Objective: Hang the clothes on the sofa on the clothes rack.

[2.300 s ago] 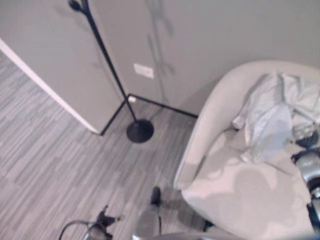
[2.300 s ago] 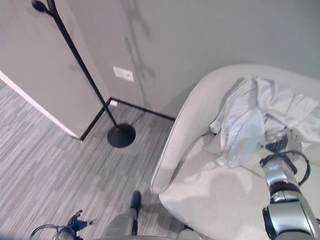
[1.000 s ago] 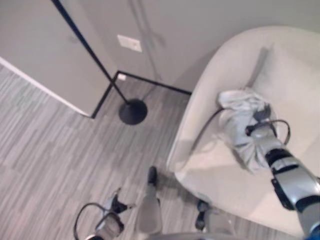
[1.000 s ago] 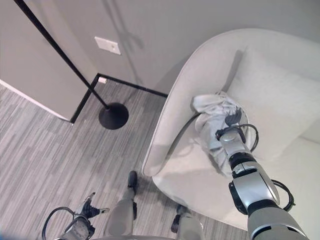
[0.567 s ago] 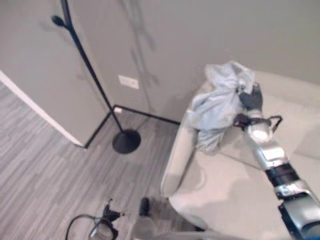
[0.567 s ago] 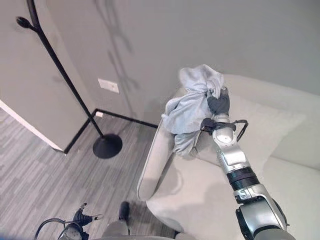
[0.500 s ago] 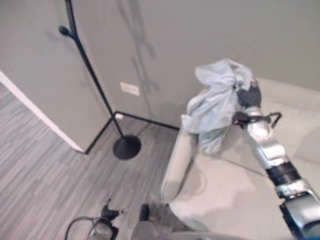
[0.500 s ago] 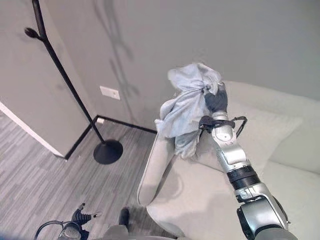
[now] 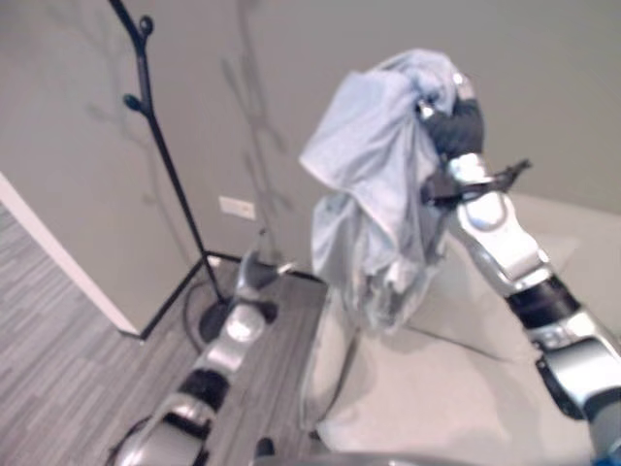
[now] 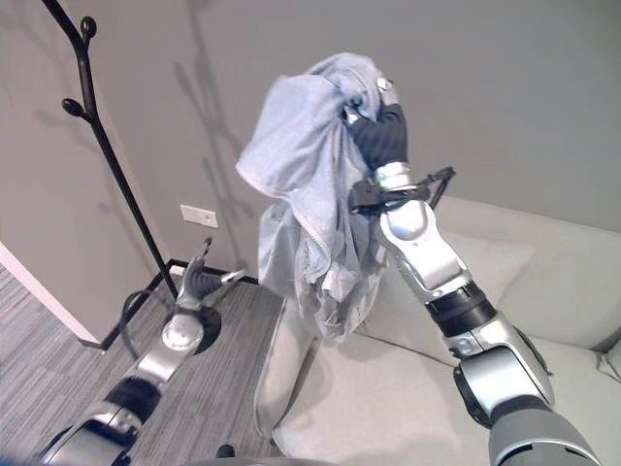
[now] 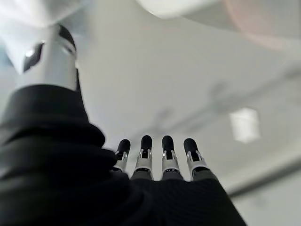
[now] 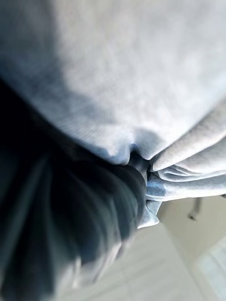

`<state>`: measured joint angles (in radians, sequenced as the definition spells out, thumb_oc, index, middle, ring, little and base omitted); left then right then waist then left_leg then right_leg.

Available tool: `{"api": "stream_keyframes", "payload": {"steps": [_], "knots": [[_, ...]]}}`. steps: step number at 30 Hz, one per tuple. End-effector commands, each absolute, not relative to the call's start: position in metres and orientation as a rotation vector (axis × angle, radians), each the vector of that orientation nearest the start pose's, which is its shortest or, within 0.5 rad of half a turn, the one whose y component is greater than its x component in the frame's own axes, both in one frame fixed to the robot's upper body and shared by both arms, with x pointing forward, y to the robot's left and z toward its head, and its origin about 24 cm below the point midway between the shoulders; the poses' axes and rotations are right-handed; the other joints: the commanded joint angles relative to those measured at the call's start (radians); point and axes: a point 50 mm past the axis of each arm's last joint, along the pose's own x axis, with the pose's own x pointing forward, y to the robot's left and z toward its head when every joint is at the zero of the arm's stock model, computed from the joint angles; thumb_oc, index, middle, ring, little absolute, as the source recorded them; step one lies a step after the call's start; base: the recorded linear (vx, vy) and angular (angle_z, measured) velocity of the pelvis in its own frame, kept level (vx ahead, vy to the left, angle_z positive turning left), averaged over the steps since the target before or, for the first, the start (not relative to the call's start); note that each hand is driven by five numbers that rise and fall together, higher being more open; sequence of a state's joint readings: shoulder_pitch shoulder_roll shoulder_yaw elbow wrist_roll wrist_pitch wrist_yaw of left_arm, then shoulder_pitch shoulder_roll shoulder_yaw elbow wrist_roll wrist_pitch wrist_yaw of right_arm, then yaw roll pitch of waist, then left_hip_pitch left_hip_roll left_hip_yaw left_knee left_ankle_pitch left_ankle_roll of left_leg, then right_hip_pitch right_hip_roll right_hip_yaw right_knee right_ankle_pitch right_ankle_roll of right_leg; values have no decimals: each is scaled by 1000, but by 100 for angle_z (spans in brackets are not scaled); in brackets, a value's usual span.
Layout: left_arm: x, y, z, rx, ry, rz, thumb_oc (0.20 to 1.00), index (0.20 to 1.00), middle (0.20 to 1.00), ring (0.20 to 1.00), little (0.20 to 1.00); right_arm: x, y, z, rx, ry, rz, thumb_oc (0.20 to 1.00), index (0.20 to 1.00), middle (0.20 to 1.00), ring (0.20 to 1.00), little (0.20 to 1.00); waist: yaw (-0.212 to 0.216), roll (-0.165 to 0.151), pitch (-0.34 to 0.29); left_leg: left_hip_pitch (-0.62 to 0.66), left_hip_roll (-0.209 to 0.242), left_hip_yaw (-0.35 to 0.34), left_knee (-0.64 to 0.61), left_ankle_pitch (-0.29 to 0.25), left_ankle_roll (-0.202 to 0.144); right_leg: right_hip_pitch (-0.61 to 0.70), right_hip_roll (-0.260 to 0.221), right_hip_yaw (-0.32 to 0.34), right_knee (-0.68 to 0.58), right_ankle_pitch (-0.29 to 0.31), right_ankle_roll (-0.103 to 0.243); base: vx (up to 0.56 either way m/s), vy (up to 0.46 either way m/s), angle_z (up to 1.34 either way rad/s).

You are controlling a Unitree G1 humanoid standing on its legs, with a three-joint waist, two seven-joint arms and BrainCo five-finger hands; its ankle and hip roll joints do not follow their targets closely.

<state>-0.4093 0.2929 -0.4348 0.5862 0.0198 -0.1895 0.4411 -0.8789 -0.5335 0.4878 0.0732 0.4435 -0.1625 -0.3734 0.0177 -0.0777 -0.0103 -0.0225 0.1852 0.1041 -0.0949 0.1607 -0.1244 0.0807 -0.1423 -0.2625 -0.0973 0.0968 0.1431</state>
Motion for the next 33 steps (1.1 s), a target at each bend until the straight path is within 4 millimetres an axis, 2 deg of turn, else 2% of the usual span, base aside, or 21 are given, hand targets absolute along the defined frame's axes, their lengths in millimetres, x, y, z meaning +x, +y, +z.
{"api": "stream_keyframes", "payload": {"steps": [1, 5, 6, 7, 8, 9, 11, 15, 16, 18, 19, 24, 27, 28, 31, 32, 33], "knots": [[320, 110, 47, 431, -179, -81, 1000, 1000, 1000, 1000, 1000, 329, -87, 327, -3, -924, 187, 200, 200, 200, 200, 200, 20, -24, -14, 109, -38, 26, 8, -166, 25, -73, -103, 55, 10, 51, 48, -14, 15, -24], [314, 72, 40, 404, -155, -202, 1000, 1000, 1000, 1000, 1000, 327, -64, 331, 76, -905, 255, 200, 200, 200, 200, 200, 12, -33, -17, 113, -42, 28, 8, -170, 30, -74, -103, 63, 10, 55, 48, -10, 11, -9], [310, 50, 35, 397, -139, -282, 1000, 1000, 1000, 1000, 1000, 324, -54, 330, 97, -901, 287, 200, 200, 200, 200, 200, 7, -37, -17, 112, -46, 25, 8, -171, 32, -72, -104, 65, 10, 58, 47, 0, 0, 0], [308, 41, 33, 383, -127, -316, 1000, 1000, 1000, 1000, 1000, 323, -51, 328, 107, -893, 295, 200, 200, 200, 200, 200, 5, -38, -17, 112, -47, 24, 8, -172, 33, -71, -105, 66, 10, 60, 47, 0, 0, 0], [308, 41, 33, 382, -127, -316, 1000, 1000, 1000, 1000, 1000, 323, -51, 328, 107, -893, 295, 200, 200, 200, 200, 200, 6, -38, -17, 112, -48, 24, 8, -172, 33, -71, -105, 65, 10, 60, 47, 0, 0, 0], [303, 22, 36, 322, -121, -389, 1000, 1000, 1000, 1000, 1000, 322, -43, 329, 118, -891, 308, 200, 200, 200, 200, 200, 3, -41, -16, 111, -51, 21, 8, -173, 36, -71, -106, 68, 10, 65, 46, 0, 0, 0], [298, 9, 38, 264, -117, -444, 1000, 1000, 1000, 1000, 1000, 324, -37, 327, 114, -875, 306, 200, 200, 200, 200, 200, 2, -41, -13, 113, -53, 19, 8, -175, 39, -71, -106, 71, 10, 67, 45, 0, 0, 0], [287, -2, 39, 198, -102, -547, 1000, 1000, 1000, 1000, 1000, 329, -35, 326, 109, -856, 284, 200, 200, 200, 200, 200, 2, -38, -9, 119, -55, 20, 8, -181, 43, -70, -104, 78, 10, 68, 45, 0, 0, 0], [284, -2, 37, 192, -92, -570, 730, 730, 730, 730, 730, 331, -37, 325, 107, -849, 272, 200, 200, 200, 200, 200, 3, -38, -8, 120, -56, 20, 8, -182, 44, -68, -103, 79, 10, 68, 45, 0, 0, 0], [281, -2, 34, 182, -72, -592, 570, 570, 570, 570, 570, 334, -38, 324, 109, -839, 264, 200, 200, 200, 200, 200, 4, -38, -8, 122, -56, 20, 8, -182, 44, -66, -103, 81, 10, 67, 45, 0, 0, 0], [276, 1, 24, 124, 14, -632, 200, 200, 200, 200, 200, 342, -44, 320, 113, -796, 229, 200, 200, 200, 200, 200, 8, -32, -7, 126, -58, 16, 8, -184, 46, -59, -105, 80, 10, 68, 45, 0, 0, 0], [278, 13, 26, 46, 48, -599, 200, 200, 200, 200, 200, 346, -46, 316, 91, -770, 210, 200, 200, 200, 200, 200, 10, -22, -7, 128, -61, 13, 8, -183, 48, -55, -106, 79, 10, 66, 45, 0, 0, 0], [282, 30, 24, 59, 47, -544, 200, 200, 200, 200, 200, 348, -55, 314, 64, -775, 189, 200, 200, 200, 200, 200, 13, -19, -5, 130, -62, 13, 8, -181, 48, -55, -107, 78, 10, 64, 45, 0, 0, 0], [282, 30, 24, 59, 47, -544, 200, 200, 200, 200, 200, 348, -55, 314, 64, -775, 189, 200, 200, 200, 200, 200, 13, -19, -6, 130, -62, 13, 8, -181, 48, -55, -107, 78, 10, 64, 45, 0, 0, 0], [283, 59, 22, 50, 49, -439, 200, 200, 200, 200, 200, 343, -74, 308, -20, -808, 168, 200, 200, 200, 200, 200, 16, -14, -4, 132, -63, 14, 8, -180, 49, -55, -109, 74, 10, 60, 47, 0, 0, 0], [281, 84, 25, 30, 33, -361, 200, 200, 200, 200, 200, 341, -92, 300, -74, -811, 143, 200, 200, 200, 200, 200, 23, -12, -3, 133, -65, 12, 8, -179, 50, -53, -111, 68, 10, 60, 49, 0, 0, 0], [281, 97, 27, 26, 22, -317, 200, 200, 200, 200, 200, 340, -100, 296, -103, -814, 138, 200, 200, 200, 200, 200, 28, -11, -1, 132, -66, 11, 8, -178, 50, -52, -113, 66, 10, 60, 50, 0, 0, 0]]}}
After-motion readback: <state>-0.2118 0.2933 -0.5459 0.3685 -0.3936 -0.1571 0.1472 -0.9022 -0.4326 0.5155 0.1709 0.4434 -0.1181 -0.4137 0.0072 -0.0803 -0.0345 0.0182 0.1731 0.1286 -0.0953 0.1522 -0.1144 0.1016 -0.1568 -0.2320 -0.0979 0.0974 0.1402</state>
